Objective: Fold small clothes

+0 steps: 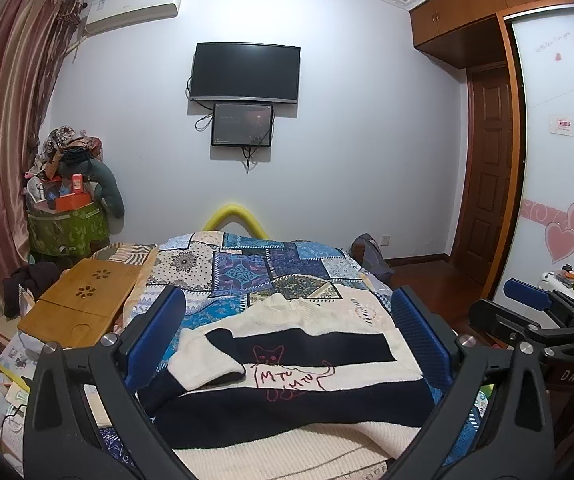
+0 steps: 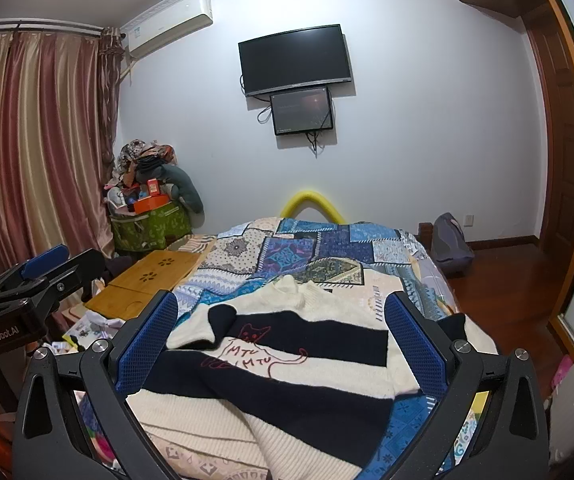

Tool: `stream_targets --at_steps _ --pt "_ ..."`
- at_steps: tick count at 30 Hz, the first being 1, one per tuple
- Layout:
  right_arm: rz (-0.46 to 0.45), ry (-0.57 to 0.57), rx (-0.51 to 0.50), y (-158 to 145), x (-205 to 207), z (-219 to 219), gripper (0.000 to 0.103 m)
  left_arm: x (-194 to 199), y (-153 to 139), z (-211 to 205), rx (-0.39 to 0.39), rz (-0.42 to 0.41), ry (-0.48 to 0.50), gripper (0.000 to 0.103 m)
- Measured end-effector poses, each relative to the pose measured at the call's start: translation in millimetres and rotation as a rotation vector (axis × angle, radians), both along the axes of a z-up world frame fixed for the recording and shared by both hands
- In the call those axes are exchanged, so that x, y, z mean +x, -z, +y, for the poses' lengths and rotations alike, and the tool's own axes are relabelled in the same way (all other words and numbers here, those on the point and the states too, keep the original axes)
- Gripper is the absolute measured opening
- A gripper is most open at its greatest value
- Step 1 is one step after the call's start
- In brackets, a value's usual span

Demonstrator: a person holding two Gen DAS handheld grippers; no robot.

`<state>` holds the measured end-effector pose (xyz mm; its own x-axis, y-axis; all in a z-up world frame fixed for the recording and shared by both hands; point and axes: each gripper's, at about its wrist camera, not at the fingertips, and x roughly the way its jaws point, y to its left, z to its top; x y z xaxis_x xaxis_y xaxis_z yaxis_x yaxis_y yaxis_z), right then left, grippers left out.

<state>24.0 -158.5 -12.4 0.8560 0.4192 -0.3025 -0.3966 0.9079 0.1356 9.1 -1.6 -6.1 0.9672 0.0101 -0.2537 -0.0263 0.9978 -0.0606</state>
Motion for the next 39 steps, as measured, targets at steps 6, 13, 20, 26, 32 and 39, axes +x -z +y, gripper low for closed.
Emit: stream_targets --at_steps 6,13,20,26,32,39 --pt "0.007 0.001 -0.003 3 4 0 0.103 7 5 -1 -0.002 0.013 -0.001 0.103" --pt "0.023 -0.003 -0.021 10 20 6 0.103 34 21 21 -0.053 0.087 -0.034 0.103" --pt "0.083 -0.032 -0.040 32 66 20 0.103 79 56 71 -0.036 0.187 -0.134 0.103" --pt "0.155 -0.053 -0.080 57 113 34 0.103 123 105 126 0.044 0.387 -0.250 0.103" --pt "0.287 -0.064 -0.154 97 153 43 0.102 141 175 182 -0.146 0.601 -0.280 0.103" --pt "0.419 -0.091 -0.264 138 173 49 0.101 134 233 215 -0.493 0.767 -0.252 0.092"
